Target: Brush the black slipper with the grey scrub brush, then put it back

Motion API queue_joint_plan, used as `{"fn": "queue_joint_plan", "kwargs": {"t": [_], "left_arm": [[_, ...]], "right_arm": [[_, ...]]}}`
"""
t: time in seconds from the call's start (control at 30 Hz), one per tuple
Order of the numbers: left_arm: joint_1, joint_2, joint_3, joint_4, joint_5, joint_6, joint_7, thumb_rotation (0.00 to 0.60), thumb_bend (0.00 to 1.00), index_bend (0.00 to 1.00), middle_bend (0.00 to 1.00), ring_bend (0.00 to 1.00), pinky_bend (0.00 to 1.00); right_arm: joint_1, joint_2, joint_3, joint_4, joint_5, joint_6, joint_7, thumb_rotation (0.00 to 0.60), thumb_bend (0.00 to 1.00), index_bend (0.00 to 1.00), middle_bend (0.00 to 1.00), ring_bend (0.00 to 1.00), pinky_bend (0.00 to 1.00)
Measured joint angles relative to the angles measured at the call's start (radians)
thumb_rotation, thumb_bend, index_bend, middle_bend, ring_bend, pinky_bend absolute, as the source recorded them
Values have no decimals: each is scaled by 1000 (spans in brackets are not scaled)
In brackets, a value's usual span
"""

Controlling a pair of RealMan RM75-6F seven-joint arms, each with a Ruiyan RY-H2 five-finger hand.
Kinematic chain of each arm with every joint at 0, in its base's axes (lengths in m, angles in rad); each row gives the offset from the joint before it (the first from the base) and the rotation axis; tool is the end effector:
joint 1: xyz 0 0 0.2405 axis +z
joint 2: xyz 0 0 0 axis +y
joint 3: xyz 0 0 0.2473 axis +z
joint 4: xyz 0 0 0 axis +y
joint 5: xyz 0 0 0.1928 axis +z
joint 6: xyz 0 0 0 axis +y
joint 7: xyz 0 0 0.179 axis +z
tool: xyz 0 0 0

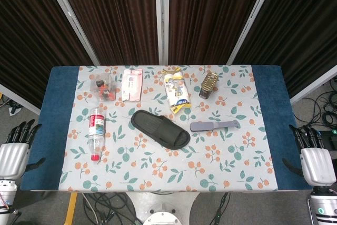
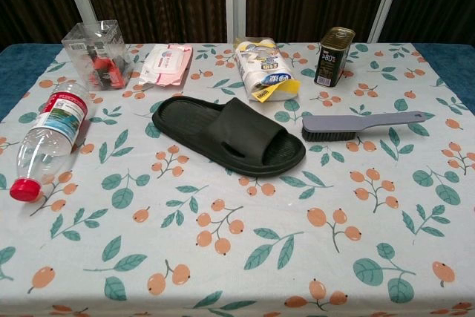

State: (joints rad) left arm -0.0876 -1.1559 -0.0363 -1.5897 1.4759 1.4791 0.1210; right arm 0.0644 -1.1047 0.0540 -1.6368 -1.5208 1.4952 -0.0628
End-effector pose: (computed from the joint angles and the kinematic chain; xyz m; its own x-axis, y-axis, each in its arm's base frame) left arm -0.3025 0.2122 0.1597 0.4893 0.0232 0.8718 0.8718 0.0104 -0.4897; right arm -0.2922 -0.2084 0.1740 0.4438 0.0041 0.8961 -0.8960 -0.0128 0.4438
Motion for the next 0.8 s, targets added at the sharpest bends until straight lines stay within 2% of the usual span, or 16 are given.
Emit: {"fn": "queue_joint_plan", "kwargs": {"t": [0.47, 0.67, 0.8], "left_arm": [[13, -17, -3, 7, 0, 25, 5, 600, 88, 166, 164, 53, 128], [13, -20, -1, 15, 9, 26, -8, 600, 88, 166, 164, 53, 127], [19, -20, 7, 21, 19, 31, -13, 600, 88, 166, 164, 53, 127]], "right_arm": [[28, 20, 3, -16, -16, -32, 22, 600, 87, 17, 163, 31, 58], [110, 31, 30, -16, 3, -156, 26, 600, 87, 45, 215, 63, 72], [213, 20, 60, 8, 40, -311, 18, 600, 87, 109, 250, 84, 95]]}}
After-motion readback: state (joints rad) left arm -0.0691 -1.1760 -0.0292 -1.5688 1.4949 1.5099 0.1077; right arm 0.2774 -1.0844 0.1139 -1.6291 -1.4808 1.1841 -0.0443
